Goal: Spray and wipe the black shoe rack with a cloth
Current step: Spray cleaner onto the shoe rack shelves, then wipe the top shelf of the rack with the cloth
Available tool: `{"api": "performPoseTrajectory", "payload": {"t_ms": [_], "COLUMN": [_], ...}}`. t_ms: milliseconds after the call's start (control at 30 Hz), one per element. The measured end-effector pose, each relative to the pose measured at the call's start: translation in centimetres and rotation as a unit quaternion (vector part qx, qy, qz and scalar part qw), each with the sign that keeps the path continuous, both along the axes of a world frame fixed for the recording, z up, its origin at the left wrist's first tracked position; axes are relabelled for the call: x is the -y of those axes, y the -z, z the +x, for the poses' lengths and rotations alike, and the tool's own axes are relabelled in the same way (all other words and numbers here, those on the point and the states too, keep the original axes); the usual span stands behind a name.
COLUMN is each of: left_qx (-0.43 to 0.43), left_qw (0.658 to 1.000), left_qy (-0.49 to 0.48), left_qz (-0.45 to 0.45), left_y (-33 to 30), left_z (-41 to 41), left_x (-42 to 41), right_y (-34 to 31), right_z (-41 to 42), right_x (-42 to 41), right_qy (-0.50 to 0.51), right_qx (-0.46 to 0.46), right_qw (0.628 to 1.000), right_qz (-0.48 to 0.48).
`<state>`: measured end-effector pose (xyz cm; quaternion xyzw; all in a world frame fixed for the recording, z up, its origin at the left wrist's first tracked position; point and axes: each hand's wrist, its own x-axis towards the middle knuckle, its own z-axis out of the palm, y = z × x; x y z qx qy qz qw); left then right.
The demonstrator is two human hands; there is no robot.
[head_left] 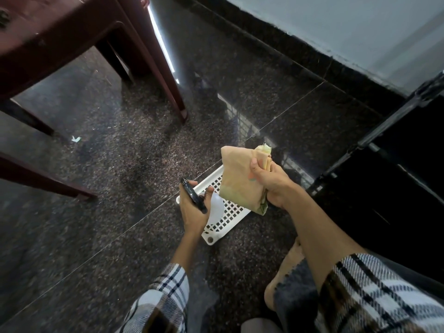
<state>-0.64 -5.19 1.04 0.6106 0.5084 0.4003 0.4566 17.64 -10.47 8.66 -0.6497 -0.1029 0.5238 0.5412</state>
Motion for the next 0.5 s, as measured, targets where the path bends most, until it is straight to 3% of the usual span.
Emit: {"api": "performPoseTrajectory", "payload": {"t_ms": [267, 500], "left_qx": [-0.014, -0.134], "left_qw": [0.999, 0.983], "left_qy": [0.018, -0.016], "left_qz": [-0.031, -0.128], "left_y": [-0.2, -2.1], "left_z": [0.6, 0.4], "left_x": [-0.3, 1.1], "right_y": [0.2, -1.9], "right_z": [0.4, 0.1], "right_x": [0.5, 1.3], "right_qy": [-0.004, -0.009], "right_qx": [-0.006, 0.003], "right_qw": [1.000, 1.000], "right_qz": [0.017, 0.007]}}
